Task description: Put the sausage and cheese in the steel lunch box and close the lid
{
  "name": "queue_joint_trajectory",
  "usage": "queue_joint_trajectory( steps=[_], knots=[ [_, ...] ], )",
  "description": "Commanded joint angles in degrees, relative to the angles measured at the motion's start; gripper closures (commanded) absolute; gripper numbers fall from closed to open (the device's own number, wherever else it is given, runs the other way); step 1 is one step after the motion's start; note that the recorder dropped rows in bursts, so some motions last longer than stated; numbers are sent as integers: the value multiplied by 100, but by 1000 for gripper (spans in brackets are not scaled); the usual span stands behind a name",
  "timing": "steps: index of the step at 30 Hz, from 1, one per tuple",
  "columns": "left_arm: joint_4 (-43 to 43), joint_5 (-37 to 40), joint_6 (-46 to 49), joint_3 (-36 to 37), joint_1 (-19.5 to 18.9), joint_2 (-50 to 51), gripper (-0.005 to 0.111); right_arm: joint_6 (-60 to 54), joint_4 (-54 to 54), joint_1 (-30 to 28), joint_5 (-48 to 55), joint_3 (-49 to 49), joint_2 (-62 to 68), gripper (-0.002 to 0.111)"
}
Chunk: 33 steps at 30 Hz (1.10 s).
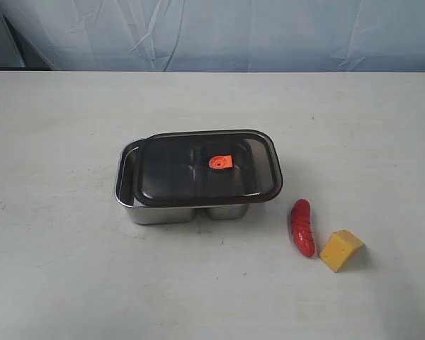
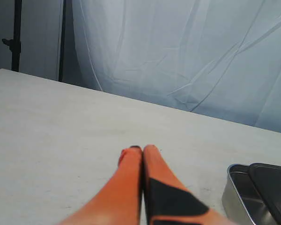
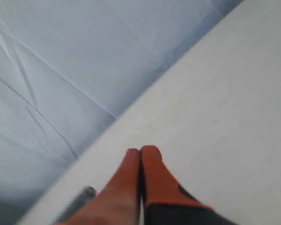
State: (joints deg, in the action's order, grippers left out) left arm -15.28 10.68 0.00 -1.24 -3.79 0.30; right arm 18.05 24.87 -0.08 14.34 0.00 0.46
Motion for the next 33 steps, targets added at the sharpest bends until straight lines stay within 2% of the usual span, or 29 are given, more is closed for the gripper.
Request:
queue_joint_trajectory(
  steps=[1,6,9,11,15,17,19,21,24,28,31,33],
  knots=[
    [-2,-23,0,24,48,-30,107,119,1948,13,-606,0,-46,108],
    [-2,-23,0,24,48,-30,107,119,2127,23,-857,0,-46,108],
    [-2,-23,0,24,74,-30,107,-260,2512,24,88,-143,-46,109],
    [-2,-23,0,24,96,-30,107,-1614,2821,24,978,-554,-46,109],
    [-2,-23,0,24,154,-30,107,-6120,4025,24,2430,-1441,143,109],
    [-2,-23,0,24,166,-30,107,-6031,3623,8,2241,-1794,574,109],
    [-2,-23,0,24,166,-30,107,-4902,2738,13,1915,-2050,1627,109],
    [-2,-33,0,24,164,-30,107,-5283,2607,13,2203,-2385,3274,109],
    [-2,-20,0,24,164,-30,107,-6360,3703,13,3483,-3497,6420,109],
    [-2,-20,0,24,164,-30,107,-7112,4826,13,5562,-5030,9356,109],
    [-2,-20,0,24,164,-30,107,-7112,5032,13,5562,-5429,10622,106],
    [-2,-20,0,24,164,-30,107,-7112,4987,13,5562,-5460,11037,94]
  ],
)
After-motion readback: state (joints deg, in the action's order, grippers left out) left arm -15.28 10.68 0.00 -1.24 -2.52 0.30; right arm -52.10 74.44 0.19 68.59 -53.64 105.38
